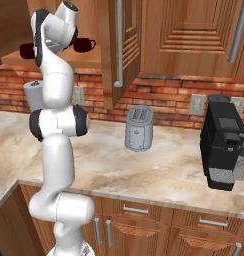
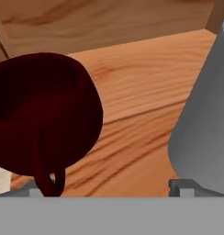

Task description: Pick the mug on the counter and place it in the cabinet with the handle facing the right, like the mugs already inside.

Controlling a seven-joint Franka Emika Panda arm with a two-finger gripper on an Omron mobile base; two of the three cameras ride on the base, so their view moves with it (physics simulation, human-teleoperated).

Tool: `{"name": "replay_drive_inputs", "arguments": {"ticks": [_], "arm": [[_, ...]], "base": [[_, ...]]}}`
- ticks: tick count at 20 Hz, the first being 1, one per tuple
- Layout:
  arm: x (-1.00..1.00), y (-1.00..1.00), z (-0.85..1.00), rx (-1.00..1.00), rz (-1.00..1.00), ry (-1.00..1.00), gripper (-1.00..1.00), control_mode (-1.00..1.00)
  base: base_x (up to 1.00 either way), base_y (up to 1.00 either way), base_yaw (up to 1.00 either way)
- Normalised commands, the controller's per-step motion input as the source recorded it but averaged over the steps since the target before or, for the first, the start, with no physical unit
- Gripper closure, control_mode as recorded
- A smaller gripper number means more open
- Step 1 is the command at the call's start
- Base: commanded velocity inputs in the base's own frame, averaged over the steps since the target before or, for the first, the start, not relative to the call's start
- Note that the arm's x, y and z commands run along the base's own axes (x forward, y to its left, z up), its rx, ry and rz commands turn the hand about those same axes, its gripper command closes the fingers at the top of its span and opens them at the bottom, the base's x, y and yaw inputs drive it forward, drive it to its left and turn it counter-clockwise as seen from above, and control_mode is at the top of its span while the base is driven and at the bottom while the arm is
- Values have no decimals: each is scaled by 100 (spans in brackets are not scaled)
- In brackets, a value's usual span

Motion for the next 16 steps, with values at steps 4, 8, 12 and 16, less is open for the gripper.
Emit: {"name": "replay_drive_inputs", "arguments": {"ticks": [4,8,12,16], "arm": [[-23,0,-5,4,0,-12,-100,-100],[-60,0,0,0,0,-15,-100,-100],[-71,0,-26,0,0,-15,-100,-100],[-72,0,-62,6,0,-14,-100,-100]], "base": [[0,0,0],[0,0,0],[0,0,0],[0,0,0]]}}
